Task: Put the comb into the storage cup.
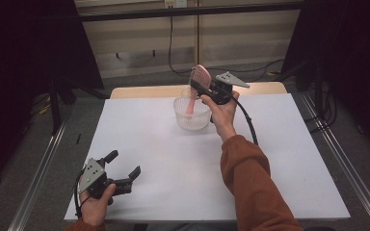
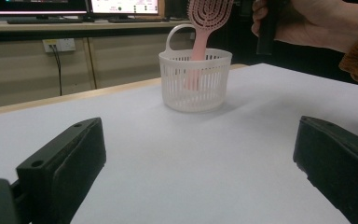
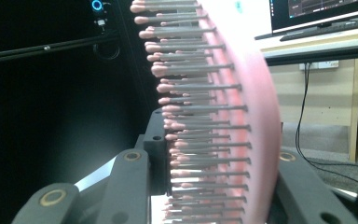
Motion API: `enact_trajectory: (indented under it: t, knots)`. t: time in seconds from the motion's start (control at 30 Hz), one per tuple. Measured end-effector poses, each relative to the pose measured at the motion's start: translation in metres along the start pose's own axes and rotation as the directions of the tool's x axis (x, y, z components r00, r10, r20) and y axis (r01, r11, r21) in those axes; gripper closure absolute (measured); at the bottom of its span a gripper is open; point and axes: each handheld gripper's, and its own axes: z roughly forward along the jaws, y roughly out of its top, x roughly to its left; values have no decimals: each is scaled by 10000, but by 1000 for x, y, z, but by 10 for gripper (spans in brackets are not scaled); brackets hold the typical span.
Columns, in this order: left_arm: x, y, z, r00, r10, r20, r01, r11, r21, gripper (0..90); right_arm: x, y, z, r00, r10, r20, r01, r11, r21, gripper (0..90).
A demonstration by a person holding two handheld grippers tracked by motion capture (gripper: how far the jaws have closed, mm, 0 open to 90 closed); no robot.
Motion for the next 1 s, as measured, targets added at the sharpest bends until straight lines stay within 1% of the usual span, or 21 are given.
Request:
enact_trajectory:
  t: [0.03,0.17,0.27,0.33,0.37,0.43,0.57,0.63,0.7,0.83,0.9,1.0]
  knots:
    - [0,0,0,10000,69,5,-69,10000,21,24,0,-1,1,10000,42,8,-42,10000,18,642]
    - [0,0,0,10000,-51,5,51,10000,-3,24,0,-4,3,10000,19,-30,-19,10000,88,642]
    - [0,0,0,10000,-35,34,35,10000,-16,24,0,-7,3,9999,97,-52,-97,9999,139,642]
    - [0,0,0,10000,5,50,-5,10000,22,24,0,-11,3,9999,23,117,-26,9997,236,642]
    - [0,0,1,10000,-24,58,24,10000,40,24,0,-12,3,9999,34,129,-38,9995,305,642]
    - [0,-1,1,10000,-39,88,38,10000,61,24,-2,-15,3,9999,134,64,-136,9994,305,642]
    - [-1,0,1,9999,-43,101,43,10000,43,24,-3,-22,2,9996,259,83,-262,9989,393,642]
    - [-1,-1,1,9999,-28,110,27,10000,40,24,-4,-24,2,9994,328,58,-329,9990,299,641]
    - [-1,0,1,9999,-27,102,27,10000,46,24,-5,-24,1,9993,358,78,-360,9988,346,641]
    - [-1,0,1,10000,11,96,-12,10000,21,24,-9,-25,-2,9988,430,251,-438,9985,330,636]
    - [0,0,1,9999,67,113,-67,10000,18,24,-12,-26,-3,9973,613,410,-625,9976,293,635]
    - [-1,0,1,10000,0,61,0,10000,5,24,-13,-25,-5,9975,529,465,-545,9979,341,632]
